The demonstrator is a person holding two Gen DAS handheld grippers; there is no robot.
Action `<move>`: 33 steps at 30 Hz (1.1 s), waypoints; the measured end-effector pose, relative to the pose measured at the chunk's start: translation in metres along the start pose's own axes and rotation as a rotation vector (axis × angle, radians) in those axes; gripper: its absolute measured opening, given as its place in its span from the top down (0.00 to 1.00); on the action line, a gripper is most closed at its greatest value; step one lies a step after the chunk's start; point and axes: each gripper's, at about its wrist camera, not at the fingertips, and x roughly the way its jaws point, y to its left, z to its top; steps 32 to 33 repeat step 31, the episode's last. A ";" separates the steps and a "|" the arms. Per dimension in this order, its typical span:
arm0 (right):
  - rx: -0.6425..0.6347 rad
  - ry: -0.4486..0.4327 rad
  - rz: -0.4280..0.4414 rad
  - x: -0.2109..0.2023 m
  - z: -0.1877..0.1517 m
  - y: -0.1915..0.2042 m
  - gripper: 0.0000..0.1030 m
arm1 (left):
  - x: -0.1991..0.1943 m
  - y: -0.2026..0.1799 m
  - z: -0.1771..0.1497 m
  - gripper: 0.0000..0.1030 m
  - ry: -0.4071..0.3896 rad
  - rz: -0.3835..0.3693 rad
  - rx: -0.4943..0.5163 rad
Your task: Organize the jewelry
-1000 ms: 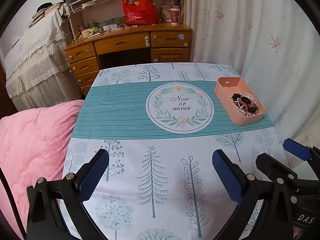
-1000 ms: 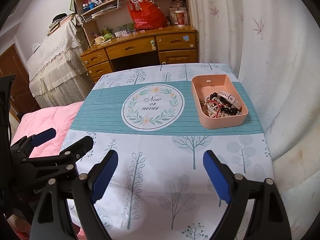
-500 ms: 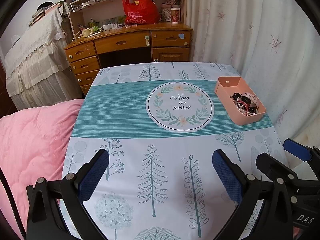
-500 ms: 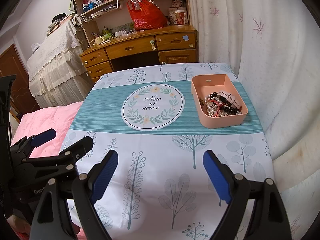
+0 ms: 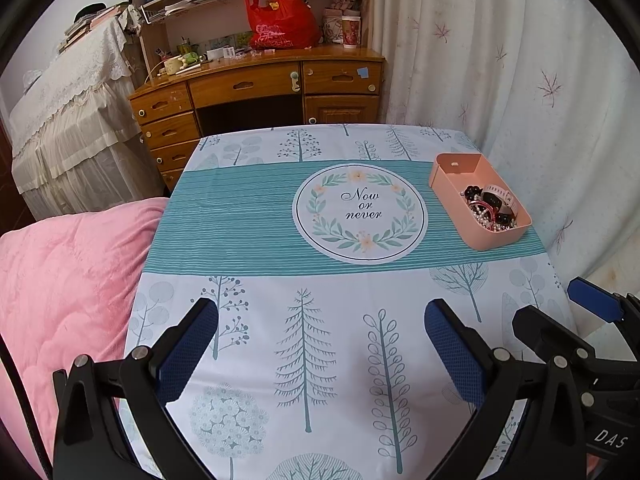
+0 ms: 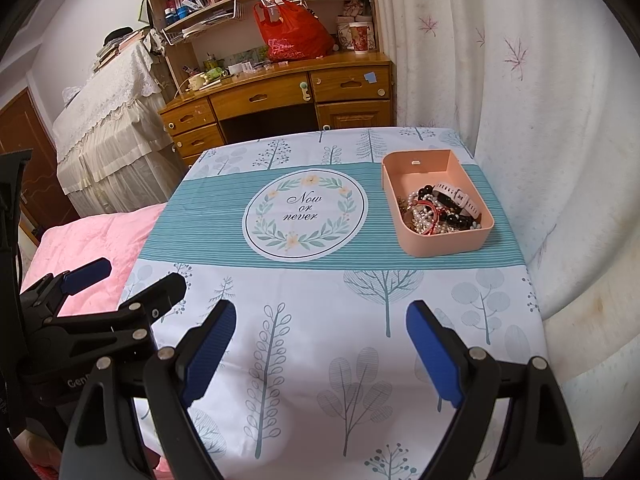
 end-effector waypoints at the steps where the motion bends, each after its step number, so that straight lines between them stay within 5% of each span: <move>1: 0.000 0.000 -0.001 0.000 0.000 0.000 0.15 | 0.000 -0.001 0.000 0.01 0.002 0.000 0.000; 33: 0.006 -0.003 -0.007 -0.002 0.000 0.001 0.15 | 0.000 -0.003 -0.001 0.01 0.006 0.001 -0.008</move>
